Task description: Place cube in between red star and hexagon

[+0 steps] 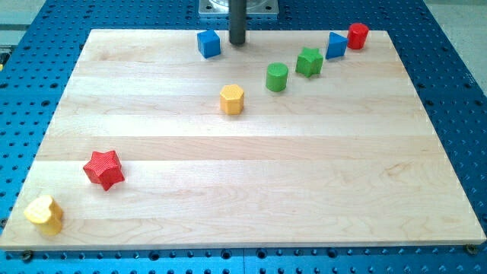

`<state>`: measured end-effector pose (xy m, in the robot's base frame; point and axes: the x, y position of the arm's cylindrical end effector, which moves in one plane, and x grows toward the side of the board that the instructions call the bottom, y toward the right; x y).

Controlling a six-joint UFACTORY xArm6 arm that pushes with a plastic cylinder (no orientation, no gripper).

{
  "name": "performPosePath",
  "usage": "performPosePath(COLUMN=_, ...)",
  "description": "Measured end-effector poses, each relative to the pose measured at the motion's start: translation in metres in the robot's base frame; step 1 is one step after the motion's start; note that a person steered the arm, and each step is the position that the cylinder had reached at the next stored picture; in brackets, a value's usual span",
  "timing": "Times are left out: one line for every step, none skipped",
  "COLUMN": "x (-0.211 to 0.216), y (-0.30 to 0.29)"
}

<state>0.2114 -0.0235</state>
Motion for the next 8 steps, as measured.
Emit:
performPosePath(x=0.01, y=-0.062)
performPosePath(x=0.087, y=-0.134)
performPosePath(x=0.079, y=-0.14)
performPosePath(x=0.044, y=-0.111)
performPosePath(x=0.11, y=-0.105)
performPosePath(x=0.175, y=-0.109)
performPosePath(x=0.127, y=-0.104)
performPosePath(x=0.124, y=-0.066)
